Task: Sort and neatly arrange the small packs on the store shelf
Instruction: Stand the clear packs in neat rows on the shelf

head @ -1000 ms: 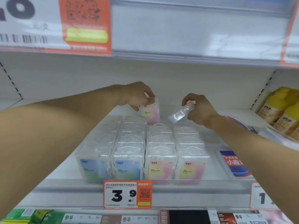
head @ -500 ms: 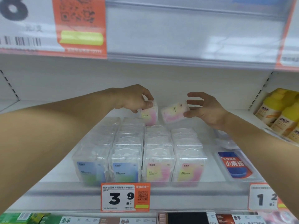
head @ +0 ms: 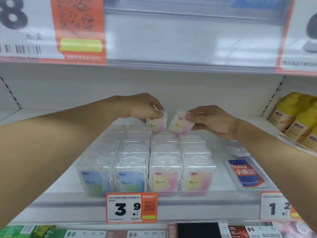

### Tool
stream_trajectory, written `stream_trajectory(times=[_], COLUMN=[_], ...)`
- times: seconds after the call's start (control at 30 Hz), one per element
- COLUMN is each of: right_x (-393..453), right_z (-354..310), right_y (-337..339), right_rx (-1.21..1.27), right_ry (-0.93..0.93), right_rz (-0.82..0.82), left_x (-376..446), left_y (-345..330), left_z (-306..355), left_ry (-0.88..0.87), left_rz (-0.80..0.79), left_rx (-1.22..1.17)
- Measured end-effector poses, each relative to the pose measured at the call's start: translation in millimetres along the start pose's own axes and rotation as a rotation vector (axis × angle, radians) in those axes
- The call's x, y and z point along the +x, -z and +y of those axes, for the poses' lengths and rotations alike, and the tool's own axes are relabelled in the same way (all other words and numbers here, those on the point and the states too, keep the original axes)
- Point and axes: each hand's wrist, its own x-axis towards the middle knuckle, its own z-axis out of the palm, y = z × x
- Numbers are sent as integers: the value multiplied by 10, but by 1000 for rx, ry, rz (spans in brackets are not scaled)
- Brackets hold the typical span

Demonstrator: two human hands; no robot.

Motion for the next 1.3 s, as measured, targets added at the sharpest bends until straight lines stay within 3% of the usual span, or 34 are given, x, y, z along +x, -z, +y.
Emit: stream_trajectory(times=[0.63, 1.0, 1.3], right_x=[-366, -470, -578], right_z=[20, -26, -51], right_y=[-44, -24, -89], right_rx=[27, -3, -55], right_ry=[-102, -143, -155], right_rz=[-106, -142, -135], left_x=[-266, -341, -376], left_y=[-146, -126, -121], left_z=[128, 184, 126], left_ry=[-66, -68, -69], left_rz=[17, -112, -80], left_rx=[41, 74, 77])
